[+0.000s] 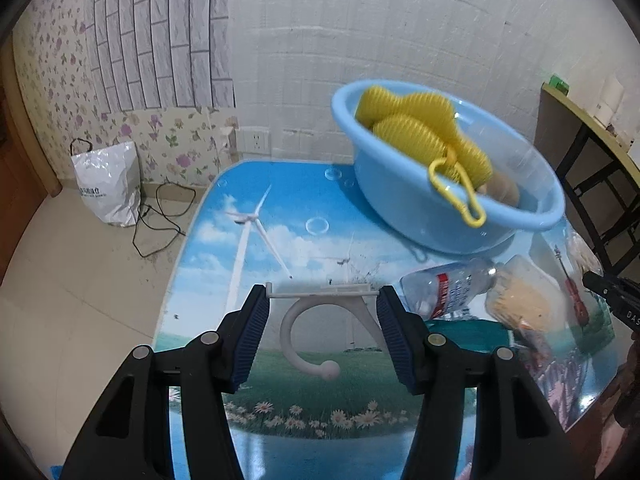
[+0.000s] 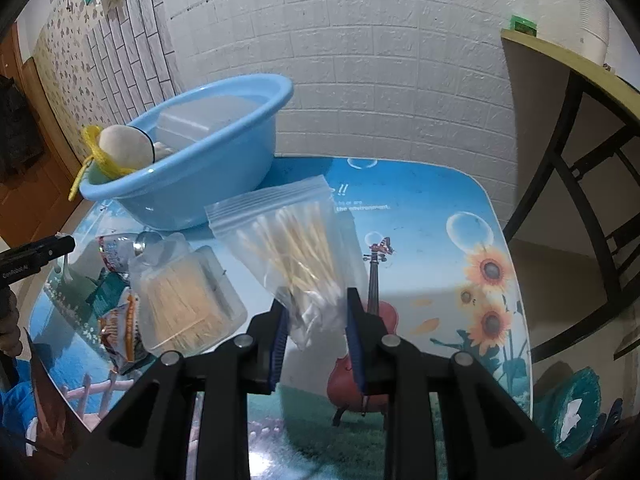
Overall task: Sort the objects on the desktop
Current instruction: 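Lift the white hook with the left gripper while the right gripper carries the cotton-swab bag over the basin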
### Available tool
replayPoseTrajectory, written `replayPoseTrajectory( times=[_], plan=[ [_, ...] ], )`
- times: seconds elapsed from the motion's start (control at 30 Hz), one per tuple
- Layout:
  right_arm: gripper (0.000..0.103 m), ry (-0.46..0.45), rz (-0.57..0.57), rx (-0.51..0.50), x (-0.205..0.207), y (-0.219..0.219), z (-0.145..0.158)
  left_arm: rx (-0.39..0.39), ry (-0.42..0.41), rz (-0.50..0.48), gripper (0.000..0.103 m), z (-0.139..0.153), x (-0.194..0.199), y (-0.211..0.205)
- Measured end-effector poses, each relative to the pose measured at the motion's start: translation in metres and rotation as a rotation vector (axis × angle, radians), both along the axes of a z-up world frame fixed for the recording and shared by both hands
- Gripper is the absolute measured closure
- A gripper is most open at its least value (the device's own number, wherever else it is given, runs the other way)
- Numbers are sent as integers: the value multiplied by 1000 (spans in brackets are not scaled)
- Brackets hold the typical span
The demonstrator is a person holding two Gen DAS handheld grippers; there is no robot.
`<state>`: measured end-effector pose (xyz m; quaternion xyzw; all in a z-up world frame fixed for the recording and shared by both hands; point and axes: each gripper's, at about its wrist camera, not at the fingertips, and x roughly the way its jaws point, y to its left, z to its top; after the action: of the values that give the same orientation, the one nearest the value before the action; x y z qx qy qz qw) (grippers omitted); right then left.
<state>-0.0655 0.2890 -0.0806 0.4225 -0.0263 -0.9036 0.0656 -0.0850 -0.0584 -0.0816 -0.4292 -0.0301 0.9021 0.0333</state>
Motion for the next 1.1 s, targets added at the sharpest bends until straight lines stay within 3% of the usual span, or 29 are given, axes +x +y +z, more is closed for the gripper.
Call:
replayPoseTrajectory(
  times=[0.3, 0.63, 1.1],
  plan=[
    [77, 78, 9, -12, 5, -1, 30, 7, 72, -3, 48, 38, 6, -1],
    [77, 132, 36, -33, -5, -11, 50, 35, 130, -89, 48, 78, -27, 23],
    [77, 185, 114, -48, -52, -34, 73, 14, 116, -196, 48, 73, -80, 70]
  ],
)
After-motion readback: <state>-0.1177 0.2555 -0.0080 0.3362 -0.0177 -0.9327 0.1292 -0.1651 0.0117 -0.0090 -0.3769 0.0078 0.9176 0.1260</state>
